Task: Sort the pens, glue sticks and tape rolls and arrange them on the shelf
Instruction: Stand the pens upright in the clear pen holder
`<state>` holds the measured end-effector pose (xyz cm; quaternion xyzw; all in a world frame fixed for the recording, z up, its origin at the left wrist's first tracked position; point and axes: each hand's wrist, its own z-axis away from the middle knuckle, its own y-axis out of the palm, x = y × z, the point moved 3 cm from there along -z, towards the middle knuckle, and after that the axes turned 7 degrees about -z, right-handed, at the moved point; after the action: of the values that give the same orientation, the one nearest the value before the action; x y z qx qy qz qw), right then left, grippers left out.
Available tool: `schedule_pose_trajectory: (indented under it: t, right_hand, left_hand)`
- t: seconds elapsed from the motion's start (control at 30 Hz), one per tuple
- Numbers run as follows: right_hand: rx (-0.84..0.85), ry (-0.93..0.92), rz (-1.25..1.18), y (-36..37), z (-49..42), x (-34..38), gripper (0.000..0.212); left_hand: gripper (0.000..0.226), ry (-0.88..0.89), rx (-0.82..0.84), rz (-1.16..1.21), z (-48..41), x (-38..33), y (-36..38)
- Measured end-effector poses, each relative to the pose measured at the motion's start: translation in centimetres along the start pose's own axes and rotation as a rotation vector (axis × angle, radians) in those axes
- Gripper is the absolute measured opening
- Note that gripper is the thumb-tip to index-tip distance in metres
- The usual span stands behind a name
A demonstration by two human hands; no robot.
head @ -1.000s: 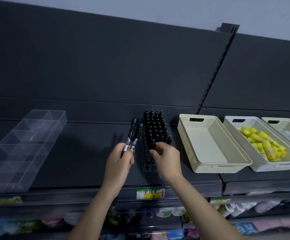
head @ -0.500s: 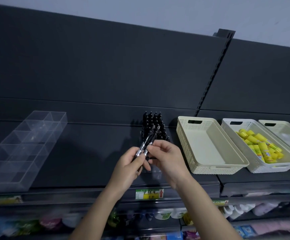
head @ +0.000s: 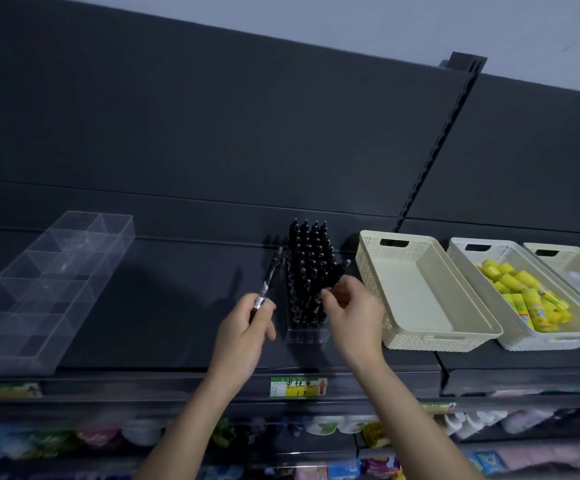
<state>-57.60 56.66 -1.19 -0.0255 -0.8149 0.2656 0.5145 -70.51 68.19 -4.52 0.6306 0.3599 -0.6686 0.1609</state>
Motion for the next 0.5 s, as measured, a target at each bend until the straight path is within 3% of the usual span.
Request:
schedule_pose_trajectory:
  t: [0.3,0.5]
  right_hand:
    - [0.165,-0.006,0.229,2.1,0.4,-1.8,0.011]
    - [0.162,0.002,0.229,2.6,0.6,-2.0,0.009]
  left_hand:
    - [0.017,0.069,-0.010,0.001,-0.4,0.3,-0.1]
    - [0.020,0.076,-0.009,0.032,-0.4,0.5,-0.1]
